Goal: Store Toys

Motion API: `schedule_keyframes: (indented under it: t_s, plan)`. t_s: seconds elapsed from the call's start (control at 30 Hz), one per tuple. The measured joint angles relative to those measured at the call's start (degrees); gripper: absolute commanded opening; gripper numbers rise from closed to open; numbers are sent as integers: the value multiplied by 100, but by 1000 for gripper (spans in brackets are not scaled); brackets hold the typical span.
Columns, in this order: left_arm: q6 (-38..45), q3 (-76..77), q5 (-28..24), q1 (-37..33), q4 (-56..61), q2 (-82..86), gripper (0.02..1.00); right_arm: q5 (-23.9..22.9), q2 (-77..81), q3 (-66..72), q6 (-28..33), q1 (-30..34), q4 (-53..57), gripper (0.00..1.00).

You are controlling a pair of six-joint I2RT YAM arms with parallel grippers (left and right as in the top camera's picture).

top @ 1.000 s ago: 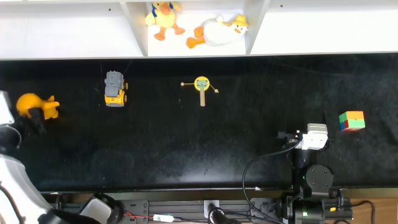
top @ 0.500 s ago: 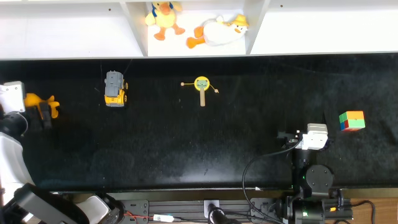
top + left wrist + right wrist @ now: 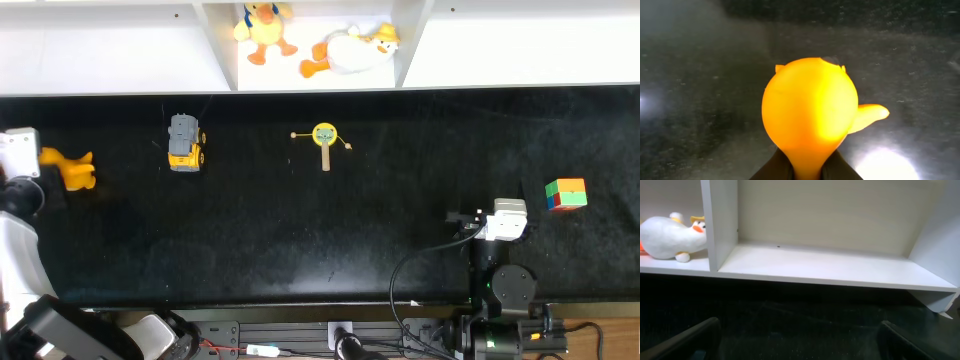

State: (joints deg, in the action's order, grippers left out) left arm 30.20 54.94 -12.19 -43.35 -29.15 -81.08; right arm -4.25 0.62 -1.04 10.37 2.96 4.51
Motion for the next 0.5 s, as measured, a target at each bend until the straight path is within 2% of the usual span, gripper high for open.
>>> schedule_keyframes:
  t_s: [0.2,0.5]
  plan:
    - [-970,341,136,632,-203,334,36,0,0,0,-2,0,-2,996]
    - [-2470,791,568,1115,404,728,36,2,0,0,-2,0,2,993]
